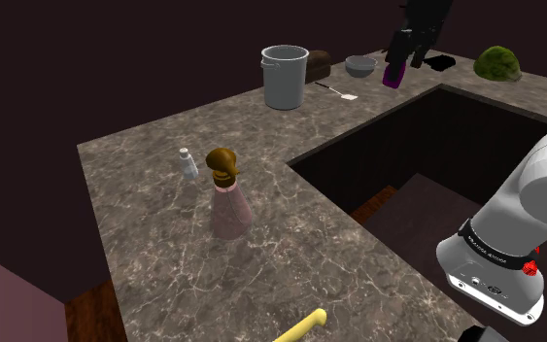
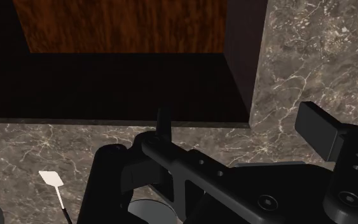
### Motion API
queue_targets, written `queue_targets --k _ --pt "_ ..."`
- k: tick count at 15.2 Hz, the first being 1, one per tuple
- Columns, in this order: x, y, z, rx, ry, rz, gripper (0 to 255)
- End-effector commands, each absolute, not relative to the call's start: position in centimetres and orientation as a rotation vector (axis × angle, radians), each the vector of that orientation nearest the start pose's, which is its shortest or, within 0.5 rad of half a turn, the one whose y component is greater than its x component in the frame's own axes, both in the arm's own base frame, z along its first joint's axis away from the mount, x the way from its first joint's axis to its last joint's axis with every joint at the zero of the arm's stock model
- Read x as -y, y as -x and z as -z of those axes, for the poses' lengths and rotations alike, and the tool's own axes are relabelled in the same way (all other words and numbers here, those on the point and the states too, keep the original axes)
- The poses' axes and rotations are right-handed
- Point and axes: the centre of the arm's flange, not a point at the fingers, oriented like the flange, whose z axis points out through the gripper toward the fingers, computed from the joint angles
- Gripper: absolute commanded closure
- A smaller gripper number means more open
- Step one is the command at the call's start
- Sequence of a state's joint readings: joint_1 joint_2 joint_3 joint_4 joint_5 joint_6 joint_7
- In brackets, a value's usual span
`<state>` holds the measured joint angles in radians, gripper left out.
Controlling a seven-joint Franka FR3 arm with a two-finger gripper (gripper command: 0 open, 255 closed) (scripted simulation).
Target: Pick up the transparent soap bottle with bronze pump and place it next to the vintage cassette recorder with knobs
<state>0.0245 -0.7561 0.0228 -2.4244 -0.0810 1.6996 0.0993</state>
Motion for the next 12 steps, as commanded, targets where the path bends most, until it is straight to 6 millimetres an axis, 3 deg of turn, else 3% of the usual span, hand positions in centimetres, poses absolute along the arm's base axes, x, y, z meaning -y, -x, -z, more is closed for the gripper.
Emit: queue_targets --k 1,12 --pt "-0.9 -32.5 -56.0 -0.079 3.234 0.061 0" --pt "-14.5 -35.0 -53.4 -0.099 3.202 0.047 0"
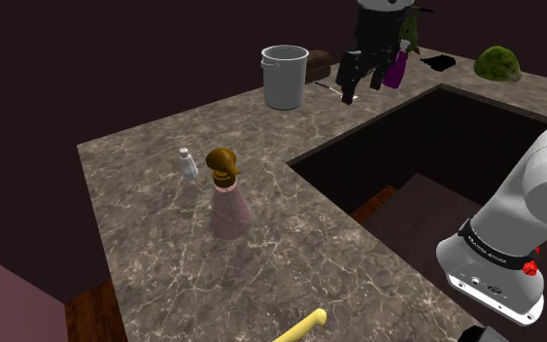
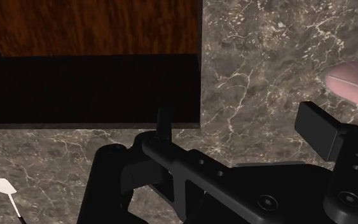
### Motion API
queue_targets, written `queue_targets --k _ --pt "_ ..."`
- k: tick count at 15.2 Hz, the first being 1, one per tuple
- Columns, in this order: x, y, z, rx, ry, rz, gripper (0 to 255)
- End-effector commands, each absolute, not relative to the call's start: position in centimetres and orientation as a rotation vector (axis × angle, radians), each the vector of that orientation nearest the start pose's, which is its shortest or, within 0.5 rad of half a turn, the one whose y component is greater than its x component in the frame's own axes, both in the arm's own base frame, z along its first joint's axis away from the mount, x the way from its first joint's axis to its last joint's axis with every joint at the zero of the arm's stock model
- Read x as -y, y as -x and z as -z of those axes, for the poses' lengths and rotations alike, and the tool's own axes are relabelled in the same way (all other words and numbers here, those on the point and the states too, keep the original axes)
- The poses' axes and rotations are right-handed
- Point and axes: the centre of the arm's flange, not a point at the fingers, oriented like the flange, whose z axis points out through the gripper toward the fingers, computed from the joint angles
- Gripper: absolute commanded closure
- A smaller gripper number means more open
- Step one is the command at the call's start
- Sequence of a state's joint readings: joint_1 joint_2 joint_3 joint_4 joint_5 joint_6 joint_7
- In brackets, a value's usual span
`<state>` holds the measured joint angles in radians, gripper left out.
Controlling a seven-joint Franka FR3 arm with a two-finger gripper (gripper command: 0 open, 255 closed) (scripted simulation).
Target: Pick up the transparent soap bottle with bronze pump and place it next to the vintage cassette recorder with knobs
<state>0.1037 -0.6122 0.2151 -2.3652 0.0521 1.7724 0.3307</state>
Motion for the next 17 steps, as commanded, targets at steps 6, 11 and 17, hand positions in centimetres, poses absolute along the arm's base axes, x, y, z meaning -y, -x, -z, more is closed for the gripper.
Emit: queue_targets --k 6,11,17 --pt "-21.9 -36.5 -52.1 -0.110 3.185 0.039 0" --pt "-28.1 -37.8 -51.1 -0.119 3.170 0.032 0" --pt "-35.5 -39.3 -50.0 -0.130 3.153 0.024 0"
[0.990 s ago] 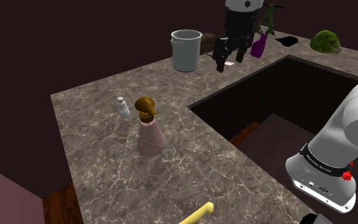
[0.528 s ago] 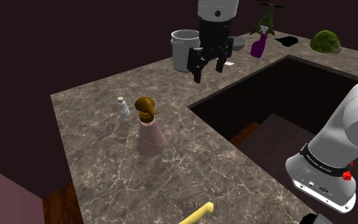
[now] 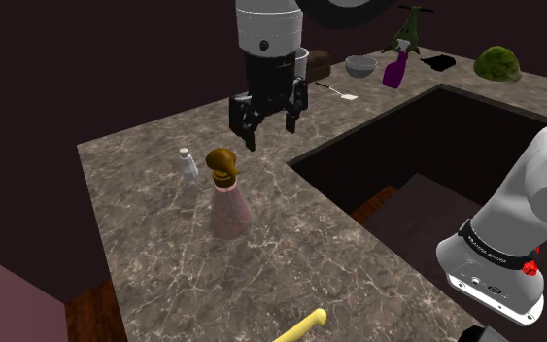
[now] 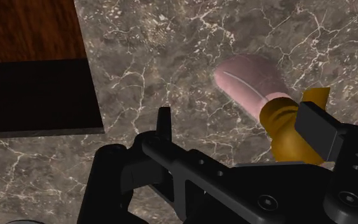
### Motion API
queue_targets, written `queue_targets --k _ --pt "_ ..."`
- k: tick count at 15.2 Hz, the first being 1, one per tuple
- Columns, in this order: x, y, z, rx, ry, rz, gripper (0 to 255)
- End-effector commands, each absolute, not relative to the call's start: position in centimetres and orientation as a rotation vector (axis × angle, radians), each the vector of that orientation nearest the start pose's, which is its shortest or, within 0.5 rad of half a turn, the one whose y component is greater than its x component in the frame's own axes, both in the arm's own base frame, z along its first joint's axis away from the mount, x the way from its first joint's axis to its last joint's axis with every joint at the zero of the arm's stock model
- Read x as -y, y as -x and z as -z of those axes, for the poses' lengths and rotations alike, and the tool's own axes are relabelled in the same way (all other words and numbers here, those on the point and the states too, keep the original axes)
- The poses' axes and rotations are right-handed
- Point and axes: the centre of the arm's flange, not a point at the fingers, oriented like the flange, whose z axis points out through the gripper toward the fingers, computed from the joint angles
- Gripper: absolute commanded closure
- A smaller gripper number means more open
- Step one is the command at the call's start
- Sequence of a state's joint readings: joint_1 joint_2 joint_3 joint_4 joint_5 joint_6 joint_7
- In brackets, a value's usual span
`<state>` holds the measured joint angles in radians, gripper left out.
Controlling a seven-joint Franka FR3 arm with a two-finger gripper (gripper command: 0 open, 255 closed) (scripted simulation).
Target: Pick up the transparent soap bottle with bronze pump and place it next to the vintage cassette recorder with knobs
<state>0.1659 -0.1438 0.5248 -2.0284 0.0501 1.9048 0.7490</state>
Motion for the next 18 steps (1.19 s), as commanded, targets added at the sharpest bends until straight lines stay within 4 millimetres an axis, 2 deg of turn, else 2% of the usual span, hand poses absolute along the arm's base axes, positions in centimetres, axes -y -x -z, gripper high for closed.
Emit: queue_targets --k 1,5,6,13,18 --pt "-36.8 -39.6 -49.9 -0.132 3.150 0.023 0" --pt "-41.7 -40.7 -49.2 -0.139 3.138 0.018 0" --pt "-42.2 -40.8 -49.2 -0.139 3.137 0.018 0" --pt "-42.2 -40.8 -45.2 -0.139 3.137 0.018 0" --pt "-42.2 -40.8 -45.2 -0.139 3.137 0.018 0"
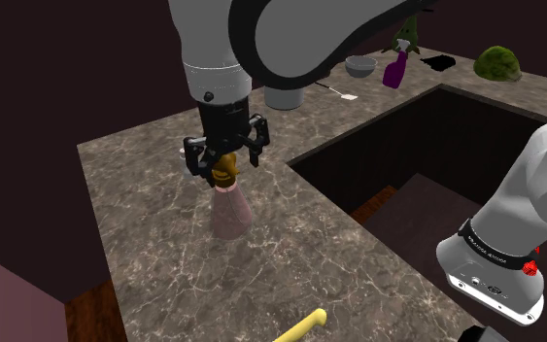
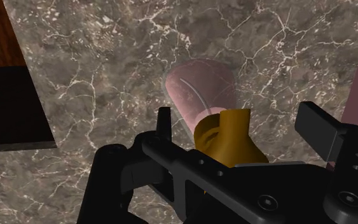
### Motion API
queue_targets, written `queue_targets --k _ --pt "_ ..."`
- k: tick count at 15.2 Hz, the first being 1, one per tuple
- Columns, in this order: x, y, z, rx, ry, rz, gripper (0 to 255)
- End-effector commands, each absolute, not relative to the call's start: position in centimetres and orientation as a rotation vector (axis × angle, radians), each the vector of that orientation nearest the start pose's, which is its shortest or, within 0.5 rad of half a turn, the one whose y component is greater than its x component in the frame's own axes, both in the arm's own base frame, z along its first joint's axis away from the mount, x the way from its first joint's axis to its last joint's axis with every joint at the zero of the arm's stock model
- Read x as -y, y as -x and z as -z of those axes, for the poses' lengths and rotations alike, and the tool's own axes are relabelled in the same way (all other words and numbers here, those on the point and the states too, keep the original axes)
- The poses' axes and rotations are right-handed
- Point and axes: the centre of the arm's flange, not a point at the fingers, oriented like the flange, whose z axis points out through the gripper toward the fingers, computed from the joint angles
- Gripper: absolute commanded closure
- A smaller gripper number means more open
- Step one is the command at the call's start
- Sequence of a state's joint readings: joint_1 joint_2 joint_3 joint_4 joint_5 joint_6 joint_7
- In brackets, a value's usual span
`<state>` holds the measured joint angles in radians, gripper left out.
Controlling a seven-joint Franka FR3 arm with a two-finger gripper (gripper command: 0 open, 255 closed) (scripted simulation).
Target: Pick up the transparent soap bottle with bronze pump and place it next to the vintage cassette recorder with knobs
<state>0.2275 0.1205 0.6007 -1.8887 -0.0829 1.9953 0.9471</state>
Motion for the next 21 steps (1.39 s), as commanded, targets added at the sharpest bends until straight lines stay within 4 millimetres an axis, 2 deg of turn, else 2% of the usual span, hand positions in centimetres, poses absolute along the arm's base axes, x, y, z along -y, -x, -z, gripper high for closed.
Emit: queue_targets --k 1,3,4,13,21 --pt "-42.2 -40.8 -45.2 -0.139 3.137 0.018 0" --pt "-42.2 -40.8 -45.2 -0.139 3.137 0.018 0" --pt "-42.2 -40.8 -45.2 -0.139 3.137 0.018 255" --pt "-42.2 -40.8 -45.2 -0.139 3.137 0.018 255" --pt "-42.2 -40.8 -49.4 -0.139 3.137 0.018 255"
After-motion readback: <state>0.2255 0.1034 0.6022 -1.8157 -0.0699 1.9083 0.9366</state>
